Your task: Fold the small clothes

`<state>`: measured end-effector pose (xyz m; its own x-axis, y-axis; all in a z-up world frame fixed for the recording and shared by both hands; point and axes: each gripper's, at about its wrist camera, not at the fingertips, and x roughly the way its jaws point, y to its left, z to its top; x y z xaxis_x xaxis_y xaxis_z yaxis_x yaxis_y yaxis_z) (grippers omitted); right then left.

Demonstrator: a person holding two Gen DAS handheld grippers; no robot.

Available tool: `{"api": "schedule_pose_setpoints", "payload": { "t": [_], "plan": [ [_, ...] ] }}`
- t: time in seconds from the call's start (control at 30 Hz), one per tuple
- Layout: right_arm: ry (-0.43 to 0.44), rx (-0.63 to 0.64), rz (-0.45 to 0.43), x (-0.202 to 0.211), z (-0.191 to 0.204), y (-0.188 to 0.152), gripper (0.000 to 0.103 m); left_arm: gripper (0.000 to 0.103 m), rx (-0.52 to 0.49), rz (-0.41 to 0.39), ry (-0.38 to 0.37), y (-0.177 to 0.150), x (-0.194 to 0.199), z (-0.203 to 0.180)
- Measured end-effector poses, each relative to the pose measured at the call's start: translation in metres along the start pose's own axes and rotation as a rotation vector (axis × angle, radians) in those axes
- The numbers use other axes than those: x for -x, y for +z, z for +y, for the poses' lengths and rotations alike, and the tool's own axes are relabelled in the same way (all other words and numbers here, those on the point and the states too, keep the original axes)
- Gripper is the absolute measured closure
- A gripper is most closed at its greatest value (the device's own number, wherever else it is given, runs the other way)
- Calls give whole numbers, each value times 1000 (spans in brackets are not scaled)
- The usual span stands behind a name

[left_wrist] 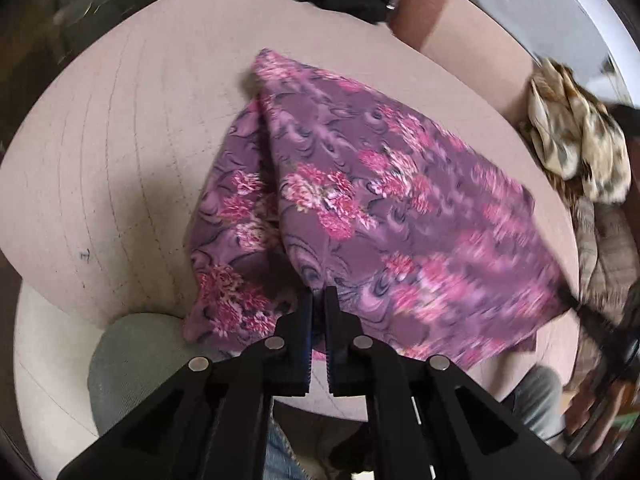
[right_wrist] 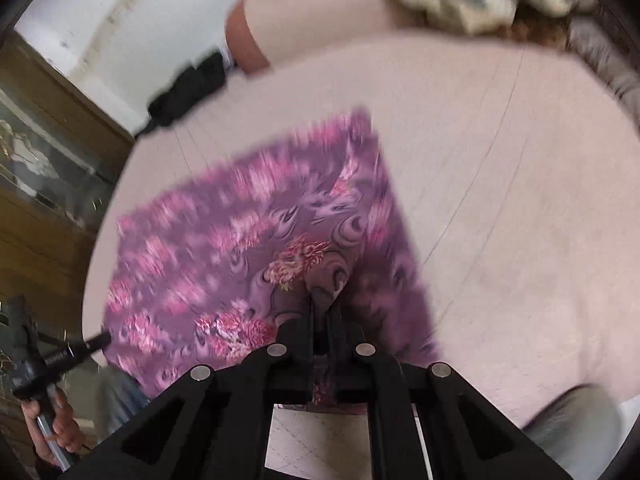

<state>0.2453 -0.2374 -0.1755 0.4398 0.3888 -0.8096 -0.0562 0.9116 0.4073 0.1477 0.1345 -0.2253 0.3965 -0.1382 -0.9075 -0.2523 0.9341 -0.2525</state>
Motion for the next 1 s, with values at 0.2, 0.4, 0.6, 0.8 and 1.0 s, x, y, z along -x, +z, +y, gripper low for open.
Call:
{"api": "schedule_pose_setpoints", "payload": {
  "t": [0.2, 0.4, 0.6, 0.8, 1.0],
  "plan": [
    [-62, -19, 102, -48, -13, -6, 97, 97, 50, 80, 54, -2, -42, 11],
    [-21, -99, 61, -26, -16, -16, 48, 59, 59, -6, 28, -3, 9, 28],
    [113, 39, -57, 27, 51, -8, 23, 38, 131, -85, 71, 12, 32, 56],
    [256, 198, -15, 24, 127, -14, 19, 35, 226, -61, -9, 23, 3, 78],
    [275, 238, 55, -4, 160, -19, 19, 34, 194, 22, -51, 28, -39, 71]
  ]
}}
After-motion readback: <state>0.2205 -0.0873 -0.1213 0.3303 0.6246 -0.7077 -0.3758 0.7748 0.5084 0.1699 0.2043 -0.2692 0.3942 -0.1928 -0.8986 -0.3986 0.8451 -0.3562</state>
